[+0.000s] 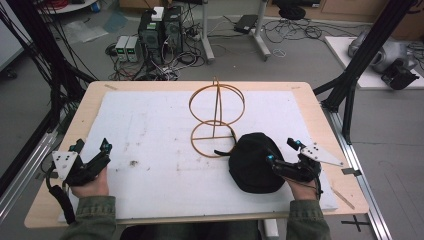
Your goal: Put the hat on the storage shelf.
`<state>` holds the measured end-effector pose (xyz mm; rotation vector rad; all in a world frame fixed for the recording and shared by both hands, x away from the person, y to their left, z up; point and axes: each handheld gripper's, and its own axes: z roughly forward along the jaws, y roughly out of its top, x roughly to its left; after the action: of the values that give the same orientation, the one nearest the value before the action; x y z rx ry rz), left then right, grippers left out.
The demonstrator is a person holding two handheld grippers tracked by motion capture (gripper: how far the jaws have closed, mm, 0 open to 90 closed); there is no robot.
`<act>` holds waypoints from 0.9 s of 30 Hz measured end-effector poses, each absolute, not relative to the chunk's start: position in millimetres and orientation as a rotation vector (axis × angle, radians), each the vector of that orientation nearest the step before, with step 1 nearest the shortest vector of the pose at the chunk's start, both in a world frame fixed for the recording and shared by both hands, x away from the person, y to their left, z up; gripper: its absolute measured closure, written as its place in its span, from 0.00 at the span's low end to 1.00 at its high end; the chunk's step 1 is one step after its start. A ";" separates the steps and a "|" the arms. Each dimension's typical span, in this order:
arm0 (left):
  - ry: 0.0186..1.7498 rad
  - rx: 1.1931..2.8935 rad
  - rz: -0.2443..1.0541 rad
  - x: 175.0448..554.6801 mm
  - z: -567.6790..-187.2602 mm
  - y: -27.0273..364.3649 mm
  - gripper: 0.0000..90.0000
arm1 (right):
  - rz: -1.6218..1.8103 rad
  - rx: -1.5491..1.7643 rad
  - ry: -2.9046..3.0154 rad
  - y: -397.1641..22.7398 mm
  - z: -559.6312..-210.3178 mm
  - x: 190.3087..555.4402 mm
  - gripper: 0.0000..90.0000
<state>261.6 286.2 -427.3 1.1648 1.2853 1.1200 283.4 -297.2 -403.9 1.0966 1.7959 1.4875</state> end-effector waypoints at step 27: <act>1.286 1.151 1.115 261.6 -426.8 286.4 0.26 | 1.325 1.143 2.269 -297.7 -414.2 288.2 0.93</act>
<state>261.6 286.4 -426.8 1.1505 1.2857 1.1155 288.2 -297.7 -414.2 1.1428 2.2689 1.3246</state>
